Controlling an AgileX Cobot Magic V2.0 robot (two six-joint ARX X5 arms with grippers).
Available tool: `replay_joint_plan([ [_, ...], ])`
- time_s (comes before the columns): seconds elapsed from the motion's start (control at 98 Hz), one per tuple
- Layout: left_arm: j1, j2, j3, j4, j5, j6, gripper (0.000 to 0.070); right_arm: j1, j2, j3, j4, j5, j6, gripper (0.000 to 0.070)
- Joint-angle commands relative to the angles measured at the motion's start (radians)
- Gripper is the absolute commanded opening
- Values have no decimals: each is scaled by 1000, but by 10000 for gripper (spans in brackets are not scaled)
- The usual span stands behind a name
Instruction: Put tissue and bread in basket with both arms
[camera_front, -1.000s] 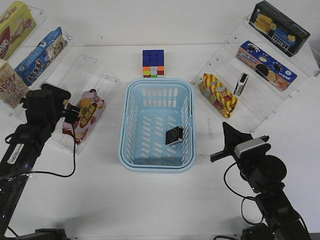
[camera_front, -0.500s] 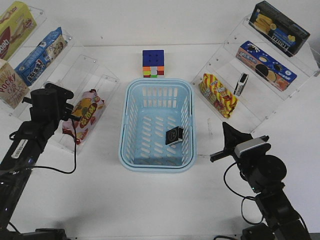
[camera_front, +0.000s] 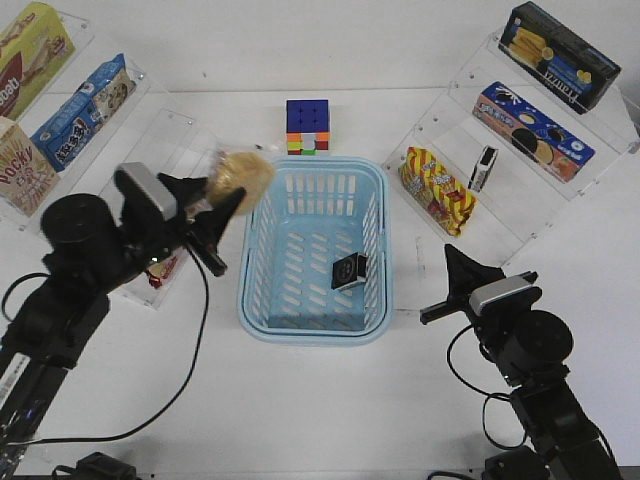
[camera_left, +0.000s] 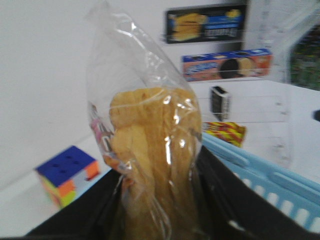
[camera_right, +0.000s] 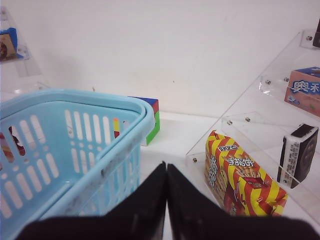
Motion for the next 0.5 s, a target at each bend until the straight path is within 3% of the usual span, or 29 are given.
replay_joint_plan([
  [0.0,-49,58,7,-8,10,-48,44,5,1,10,10,-1,18,0],
  [0.092,-118,119,7,-36,10,-50,78,5,1,10,10,-1,19,0],
  [0.214,-173,188,7,-43,10,-50,392,5,1,10,10,0,19,0],
  [0.255,-182,201,7,-42,10,-50,451,5,1,10,10,0,18,0],
  [0.418,-178,182,19,-45,-1,-55,444,5,-7,10,-10,36,7,0],
  [0.49,-154,142,34,-56,-61,-71,392,5,-23,10,-34,69,7,0],
])
